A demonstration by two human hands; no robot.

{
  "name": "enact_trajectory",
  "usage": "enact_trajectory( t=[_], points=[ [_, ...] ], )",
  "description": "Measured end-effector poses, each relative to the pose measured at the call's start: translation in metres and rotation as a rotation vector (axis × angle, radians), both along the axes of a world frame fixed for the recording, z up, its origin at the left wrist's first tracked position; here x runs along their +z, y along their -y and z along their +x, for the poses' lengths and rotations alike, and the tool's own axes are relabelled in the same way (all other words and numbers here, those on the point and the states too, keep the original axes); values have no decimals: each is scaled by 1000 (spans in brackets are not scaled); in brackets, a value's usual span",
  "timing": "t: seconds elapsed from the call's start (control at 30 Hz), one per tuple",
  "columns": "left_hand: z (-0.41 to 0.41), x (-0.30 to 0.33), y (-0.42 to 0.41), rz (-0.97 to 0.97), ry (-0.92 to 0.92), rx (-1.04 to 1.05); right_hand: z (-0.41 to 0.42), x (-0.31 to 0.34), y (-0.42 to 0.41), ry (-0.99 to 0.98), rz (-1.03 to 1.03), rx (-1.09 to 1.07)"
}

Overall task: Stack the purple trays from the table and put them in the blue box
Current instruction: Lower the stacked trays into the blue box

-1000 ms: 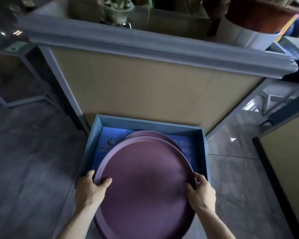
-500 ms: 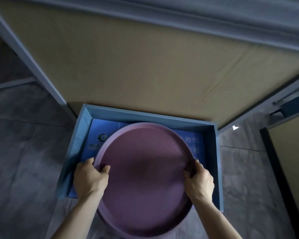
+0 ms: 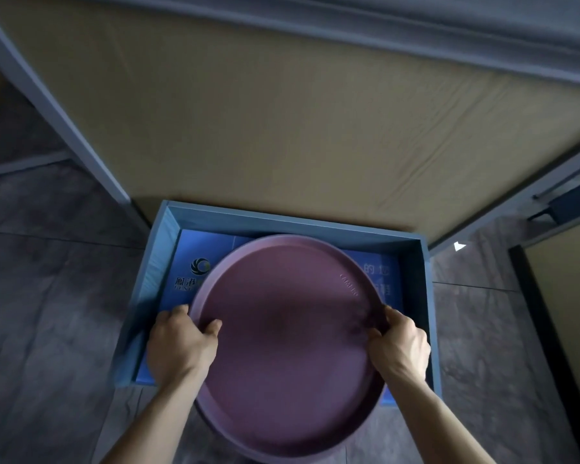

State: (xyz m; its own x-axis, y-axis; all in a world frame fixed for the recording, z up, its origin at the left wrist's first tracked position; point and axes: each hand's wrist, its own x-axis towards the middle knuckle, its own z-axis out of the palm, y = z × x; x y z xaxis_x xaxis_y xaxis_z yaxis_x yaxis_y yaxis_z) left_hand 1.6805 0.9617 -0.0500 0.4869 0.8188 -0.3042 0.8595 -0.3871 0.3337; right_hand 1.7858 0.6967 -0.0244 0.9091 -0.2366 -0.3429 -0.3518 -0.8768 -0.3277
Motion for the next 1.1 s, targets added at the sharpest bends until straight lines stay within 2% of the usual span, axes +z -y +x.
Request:
enact_trajectory(
  t=[0.37,1.1],
  points=[
    [0,1,-1,-3,-12,13,3,-11,7,65,32,-39],
    [-6,1,-9,-58,101,39,4,-25,20,102,76,-68]
  ],
)
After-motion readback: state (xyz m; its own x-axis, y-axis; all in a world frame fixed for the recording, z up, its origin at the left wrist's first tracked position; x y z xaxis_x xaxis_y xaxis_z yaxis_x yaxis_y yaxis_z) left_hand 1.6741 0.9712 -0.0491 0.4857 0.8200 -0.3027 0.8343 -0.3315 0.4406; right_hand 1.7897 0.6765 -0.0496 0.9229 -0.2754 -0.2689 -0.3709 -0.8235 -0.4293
